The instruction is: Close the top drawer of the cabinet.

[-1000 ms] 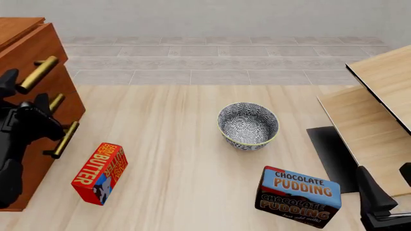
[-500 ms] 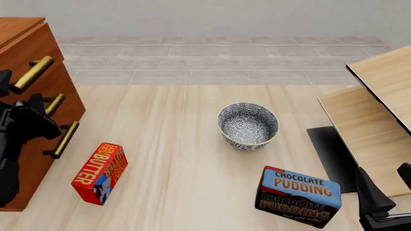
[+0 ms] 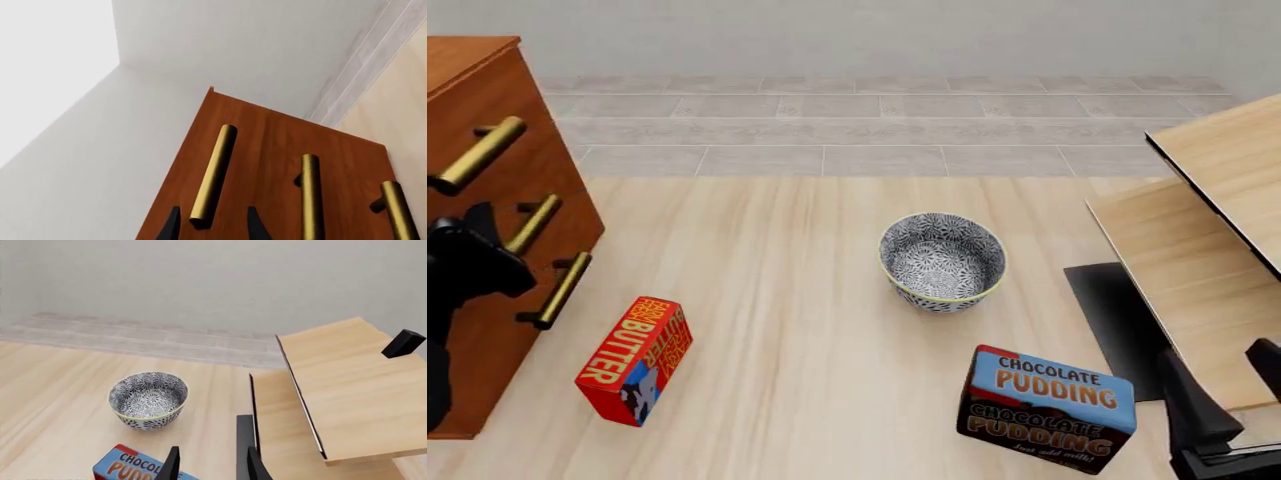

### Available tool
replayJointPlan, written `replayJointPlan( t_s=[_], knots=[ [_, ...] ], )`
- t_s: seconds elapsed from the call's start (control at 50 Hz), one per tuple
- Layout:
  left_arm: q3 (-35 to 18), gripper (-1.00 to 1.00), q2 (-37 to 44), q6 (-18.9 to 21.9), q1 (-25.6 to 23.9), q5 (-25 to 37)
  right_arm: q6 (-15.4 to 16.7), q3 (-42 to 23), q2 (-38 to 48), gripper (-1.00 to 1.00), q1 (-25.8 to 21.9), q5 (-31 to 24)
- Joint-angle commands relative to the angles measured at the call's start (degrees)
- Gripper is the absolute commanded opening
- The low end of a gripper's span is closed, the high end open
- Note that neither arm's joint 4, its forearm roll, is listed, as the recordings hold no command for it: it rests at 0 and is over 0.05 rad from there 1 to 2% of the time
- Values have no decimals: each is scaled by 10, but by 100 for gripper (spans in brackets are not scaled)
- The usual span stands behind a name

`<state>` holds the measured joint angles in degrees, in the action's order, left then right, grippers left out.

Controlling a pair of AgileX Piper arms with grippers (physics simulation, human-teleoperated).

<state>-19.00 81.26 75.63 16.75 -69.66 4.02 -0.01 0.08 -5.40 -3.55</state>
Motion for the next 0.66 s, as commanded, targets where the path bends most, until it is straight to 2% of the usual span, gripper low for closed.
replayJointPlan(
  t_s=[0.02, 0.24, 0.28, 0.44, 0.5, 0.58, 0.6, 0.64, 0.66],
  knots=[
    [14, 100, -13, -10, 40, -2, 10, 0, 1, 100, -9, 2],
    [27, 100, -23, -9, 59, -2, 9, 0, 2, 100, -22, 9],
    [32, 100, -33, -12, 86, -2, 8, 0, 1, 100, -36, 10],
    [55, 100, -59, -20, 124, -2, 9, -5, -1, 100, -44, 21],
    [71, 100, -75, -26, 141, -2, 7, -27, -1, 100, -47, 11],
    [88, 100, -97, -42, 167, -2, -2, -53, -1, 100, -53, 4],
    [115, 100, -135, -71, 182, -2, -13, -79, -1, 100, -57, -1],
    [154, 100, -171, -121, 180, -2, -25, -115, -1, 100, -57, -19],
    [154, 100, -171, -121, 180, -2, -25, -115, -1, 100, -57, -19]
  ],
)
